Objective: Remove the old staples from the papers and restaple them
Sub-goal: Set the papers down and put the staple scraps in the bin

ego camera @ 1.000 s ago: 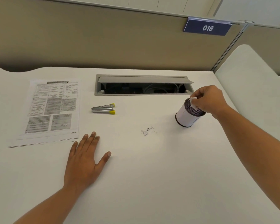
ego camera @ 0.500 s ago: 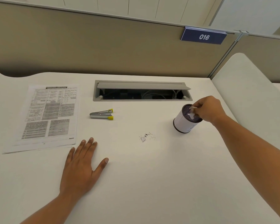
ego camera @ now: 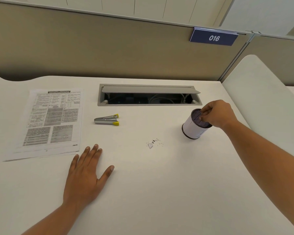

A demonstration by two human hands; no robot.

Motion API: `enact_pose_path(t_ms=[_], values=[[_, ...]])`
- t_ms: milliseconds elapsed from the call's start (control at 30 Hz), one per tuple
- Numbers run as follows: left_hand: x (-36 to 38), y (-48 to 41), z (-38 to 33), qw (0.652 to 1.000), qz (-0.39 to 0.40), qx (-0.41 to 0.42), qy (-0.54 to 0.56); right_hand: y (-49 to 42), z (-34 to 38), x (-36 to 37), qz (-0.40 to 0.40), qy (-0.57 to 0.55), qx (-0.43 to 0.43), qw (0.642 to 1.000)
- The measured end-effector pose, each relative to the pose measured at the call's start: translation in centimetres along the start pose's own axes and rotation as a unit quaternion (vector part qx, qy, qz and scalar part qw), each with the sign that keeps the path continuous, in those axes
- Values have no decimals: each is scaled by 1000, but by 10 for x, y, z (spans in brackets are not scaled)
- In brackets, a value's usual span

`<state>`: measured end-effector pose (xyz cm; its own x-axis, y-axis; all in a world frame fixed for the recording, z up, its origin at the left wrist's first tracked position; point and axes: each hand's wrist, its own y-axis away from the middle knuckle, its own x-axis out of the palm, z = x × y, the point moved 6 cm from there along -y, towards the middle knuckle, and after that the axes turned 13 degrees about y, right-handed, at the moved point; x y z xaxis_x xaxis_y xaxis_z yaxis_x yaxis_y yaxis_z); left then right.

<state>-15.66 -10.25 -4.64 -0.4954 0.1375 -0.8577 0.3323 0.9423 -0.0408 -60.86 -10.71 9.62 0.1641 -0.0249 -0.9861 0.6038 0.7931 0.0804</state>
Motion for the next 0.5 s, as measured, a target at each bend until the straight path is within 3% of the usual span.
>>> enact_pose_path(t_ms=[267, 367, 500], values=[[0, -1, -1, 1000, 3, -1, -2, 32, 33, -14, -85, -93, -53, 991], [-1, -1, -1, 1000, 2, -2, -3, 68, 63, 20, -6, -113, -102, 988], [-1, 0, -1, 1000, 4, -5, -4, 94, 76, 82, 71, -15, -136, 988]])
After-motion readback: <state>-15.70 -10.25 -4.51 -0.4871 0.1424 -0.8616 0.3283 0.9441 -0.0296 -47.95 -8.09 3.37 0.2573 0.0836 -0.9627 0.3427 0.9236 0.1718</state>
